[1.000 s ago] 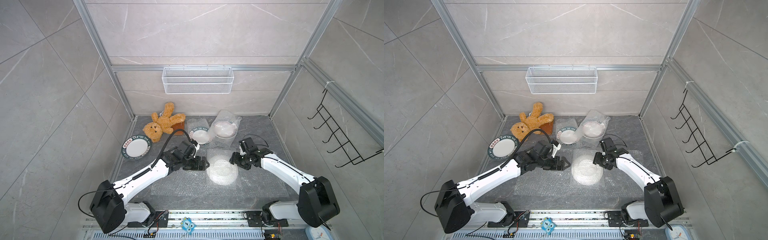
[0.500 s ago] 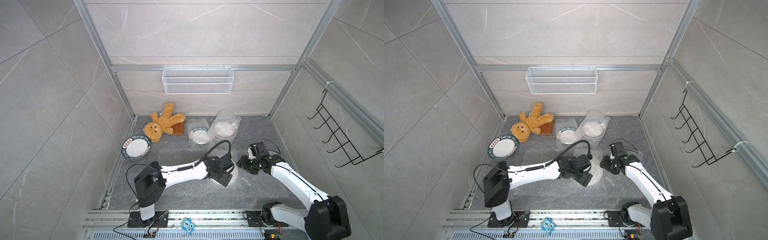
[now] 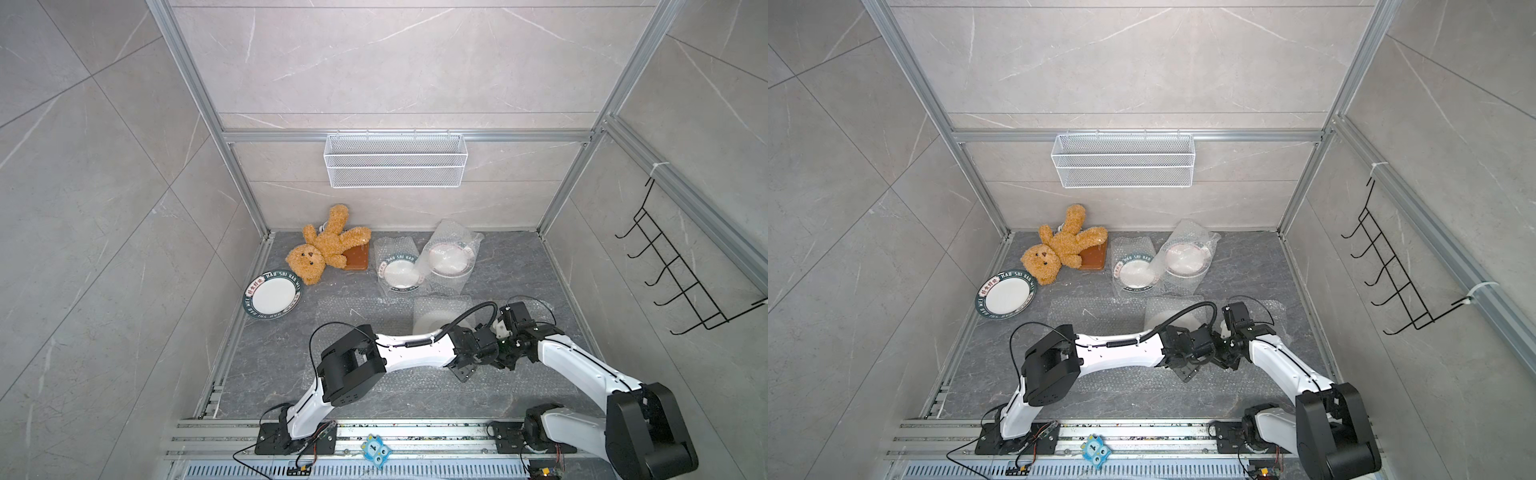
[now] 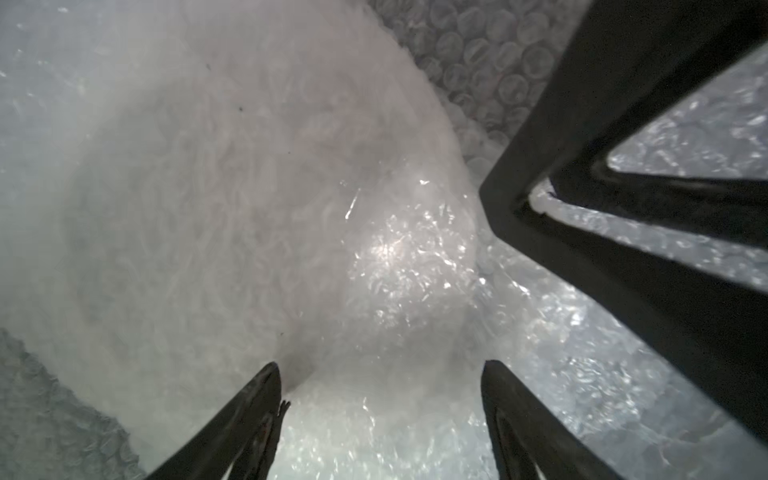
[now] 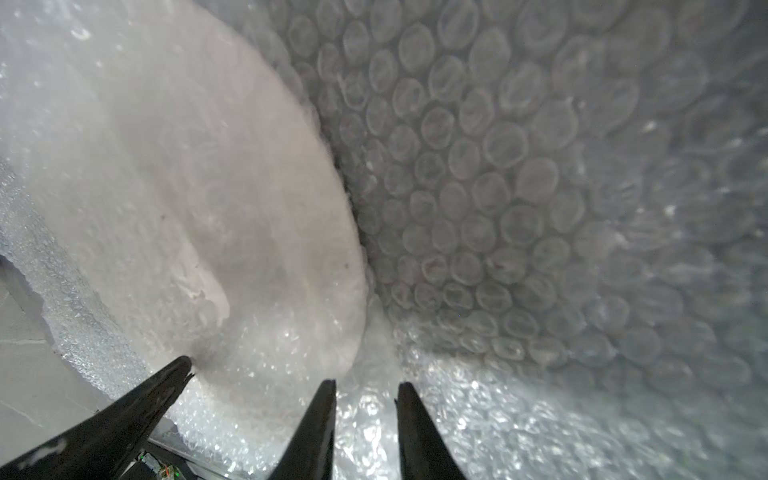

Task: Unpack dinner plates from bubble wrap
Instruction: Unwrap the bubble wrap.

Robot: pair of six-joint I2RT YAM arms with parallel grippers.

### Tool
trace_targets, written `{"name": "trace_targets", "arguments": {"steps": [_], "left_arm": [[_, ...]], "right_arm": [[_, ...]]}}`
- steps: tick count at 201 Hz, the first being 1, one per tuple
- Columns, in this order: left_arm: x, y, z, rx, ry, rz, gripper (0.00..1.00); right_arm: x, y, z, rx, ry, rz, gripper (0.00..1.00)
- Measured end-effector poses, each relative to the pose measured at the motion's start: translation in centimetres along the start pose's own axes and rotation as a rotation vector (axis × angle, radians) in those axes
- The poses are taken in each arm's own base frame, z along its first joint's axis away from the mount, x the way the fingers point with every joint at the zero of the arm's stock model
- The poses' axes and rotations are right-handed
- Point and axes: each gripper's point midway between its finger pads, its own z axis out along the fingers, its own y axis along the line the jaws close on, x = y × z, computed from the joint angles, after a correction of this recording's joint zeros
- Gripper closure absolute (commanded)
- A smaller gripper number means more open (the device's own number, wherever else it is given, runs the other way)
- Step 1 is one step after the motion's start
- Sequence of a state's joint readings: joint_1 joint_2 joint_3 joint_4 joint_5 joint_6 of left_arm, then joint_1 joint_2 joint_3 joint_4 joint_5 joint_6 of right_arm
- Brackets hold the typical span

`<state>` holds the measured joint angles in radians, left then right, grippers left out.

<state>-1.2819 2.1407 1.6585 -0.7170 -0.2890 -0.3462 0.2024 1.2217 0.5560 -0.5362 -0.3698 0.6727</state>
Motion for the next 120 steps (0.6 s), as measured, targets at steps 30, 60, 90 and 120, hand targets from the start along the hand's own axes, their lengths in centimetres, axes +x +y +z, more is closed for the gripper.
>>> {"name": "trace_targets", "arguments": {"steps": [30, 60, 90, 120], "left_arm": [[-0.5, 0.5, -0.3, -0.031, -0.007, -0.004, 0.51], [-0.7, 0.7, -0.5, -0.043, -0.017, -0.019, 0.62], [-0.5, 0.9, -0.5, -0.054, -0.009, -0.026, 0.76], [-1.1, 1.3, -1.5, -0.067, -0.010, -0.049, 0.98]], "right_arm": [[0.0, 0.1, 0.7, -0.013, 0.013, 0.007, 0.80], [-0.3, 0.2, 1.0, -0.021, 0.007, 0.004, 0.85], [-0.3, 0.0, 1.4, -0.020, 0.007, 0.009, 0.89], [-0.3, -0.1, 1.6, -0.018, 0.012, 0.011, 0.89]]}}
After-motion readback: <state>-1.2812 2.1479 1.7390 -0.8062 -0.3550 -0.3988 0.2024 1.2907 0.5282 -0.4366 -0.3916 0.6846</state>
